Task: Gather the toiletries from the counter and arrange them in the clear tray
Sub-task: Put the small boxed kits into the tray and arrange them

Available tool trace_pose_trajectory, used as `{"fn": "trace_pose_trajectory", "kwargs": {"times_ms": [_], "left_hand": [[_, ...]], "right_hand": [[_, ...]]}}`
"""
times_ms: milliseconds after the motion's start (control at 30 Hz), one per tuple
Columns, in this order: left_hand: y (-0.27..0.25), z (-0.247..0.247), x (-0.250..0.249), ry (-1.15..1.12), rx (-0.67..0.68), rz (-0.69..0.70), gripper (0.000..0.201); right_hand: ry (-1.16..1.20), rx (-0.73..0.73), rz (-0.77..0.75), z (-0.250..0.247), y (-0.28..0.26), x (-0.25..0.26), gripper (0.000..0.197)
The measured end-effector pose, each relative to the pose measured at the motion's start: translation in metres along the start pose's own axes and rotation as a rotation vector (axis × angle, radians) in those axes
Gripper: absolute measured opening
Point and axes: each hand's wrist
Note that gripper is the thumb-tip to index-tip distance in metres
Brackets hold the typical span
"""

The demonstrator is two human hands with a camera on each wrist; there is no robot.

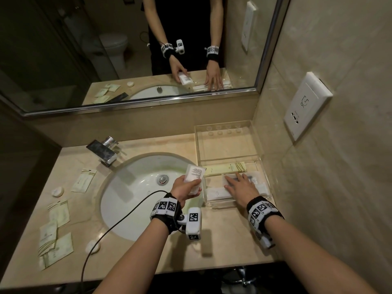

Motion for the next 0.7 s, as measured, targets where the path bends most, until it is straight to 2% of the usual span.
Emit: {"fn": "trace_pose_trajectory", "kwargs": {"times_ms": [100,167,233,300,467,533,700], "left_hand": [[0.001,0.003,-0.002,0.012,0.012,0.004,0.027],[0.001,0.005,-0.003,0.007,0.035,0.012,0.028],[0.000,0.008,-0.005,-0.016,0.068,0.024,0.027],[-0.001,0.013,-0.007,-0.056,0.095,0.029,0.027],[-0.003,0.028,-0.014,-0.099,0.107,0.043,0.028],[-0.003,0.033,-0.016,-0.067,0.112,0.072,0.028],[0.005,0.036,-0.018,-0.003,0.063,0.077,0.036]], "right_hand": [[0.068,0.011,0.023,-0.003,-0.002,-0.001,0.052],[0.118,-0.083,-0.014,-0.006,-0.003,-0.001,0.048],[0.380,-0.248,-0.054,-0.013,-0.006,0.003,0.039],[0.691,-0.291,-0.035,-0.026,-0.014,0.012,0.035],[1.210,0.160,0.003,-0.049,-0.035,0.039,0.039],[1.248,0.191,-0.026,-0.051,-0.037,0.039,0.037],[1.295,0.123,-0.045,-0.058,-0.037,0.031,0.029]]}}
Point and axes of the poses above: each hand's wrist, its own y-axis towards the middle knuckle, its own z-axis out of the palm, x = y × z, and after that the axes turned 12 degrees about z, right-handed
